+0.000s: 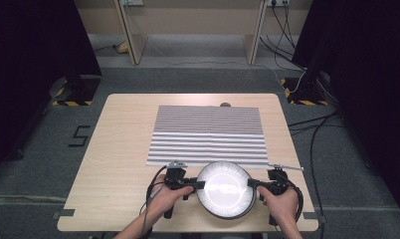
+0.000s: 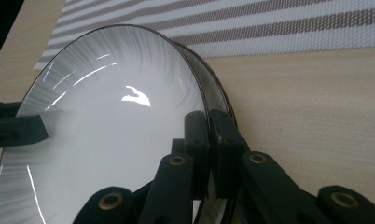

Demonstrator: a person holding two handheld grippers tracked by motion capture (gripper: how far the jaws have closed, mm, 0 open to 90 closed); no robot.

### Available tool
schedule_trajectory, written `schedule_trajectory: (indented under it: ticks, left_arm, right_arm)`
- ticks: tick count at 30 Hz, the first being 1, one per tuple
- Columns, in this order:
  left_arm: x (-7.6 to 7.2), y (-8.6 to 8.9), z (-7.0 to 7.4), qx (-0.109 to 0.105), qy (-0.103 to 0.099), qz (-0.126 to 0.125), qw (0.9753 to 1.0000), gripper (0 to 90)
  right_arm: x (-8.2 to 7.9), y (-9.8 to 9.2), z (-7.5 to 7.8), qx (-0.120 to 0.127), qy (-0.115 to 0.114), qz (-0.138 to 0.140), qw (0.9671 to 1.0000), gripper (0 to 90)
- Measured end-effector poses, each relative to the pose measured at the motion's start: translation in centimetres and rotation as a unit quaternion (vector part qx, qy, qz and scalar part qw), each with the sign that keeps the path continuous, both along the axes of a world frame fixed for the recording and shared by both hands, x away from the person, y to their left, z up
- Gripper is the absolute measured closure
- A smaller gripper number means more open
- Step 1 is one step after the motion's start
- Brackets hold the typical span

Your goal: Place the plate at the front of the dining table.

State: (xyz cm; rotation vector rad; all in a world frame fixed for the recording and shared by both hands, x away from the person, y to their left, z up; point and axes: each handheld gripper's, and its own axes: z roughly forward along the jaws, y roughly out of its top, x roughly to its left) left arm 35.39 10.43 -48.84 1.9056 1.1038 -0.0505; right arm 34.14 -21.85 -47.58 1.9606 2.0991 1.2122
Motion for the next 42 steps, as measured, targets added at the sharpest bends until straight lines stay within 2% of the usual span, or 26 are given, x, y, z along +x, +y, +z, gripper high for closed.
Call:
schedule_trajectory:
  ticks: [2,6,10,14,23,28,42]
  left_arm:
    - [0.1,-0.1,0.0,0.005,-0.003,0.001,1.0000,68.7]
    - [0.4,-0.4,0.2,0.018,-0.009,0.007,0.9998,71.3]
    - [0.8,-0.5,0.3,0.018,-0.017,0.020,0.9995,74.4]
    - [1.1,-0.4,0.4,0.015,-0.025,0.034,0.9990,76.0]
    - [1.7,-0.1,1.2,0.008,-0.039,0.052,0.9978,79.9]
    - [1.9,0.0,1.2,0.005,-0.033,0.054,0.9980,80.0]
    - [2.4,0.2,1.6,-0.001,-0.035,0.064,0.9973,81.6]
  right_arm:
    - [-0.1,0.0,0.1,-0.004,-0.014,-0.004,0.9999,86.9]
    - [-0.1,0.1,0.4,-0.011,-0.022,-0.006,0.9997,86.9]
    - [-0.1,0.4,0.9,-0.024,-0.043,-0.009,0.9987,86.9]
    - [0.0,0.7,1.0,-0.026,-0.060,-0.018,0.9977,86.8]
    - [0.4,1.1,1.3,-0.021,-0.060,-0.017,0.9979,86.4]
    - [0.7,1.2,1.2,-0.022,-0.060,-0.020,0.9978,86.4]
    - [1.1,1.6,1.7,-0.022,-0.070,-0.023,0.9970,85.8]
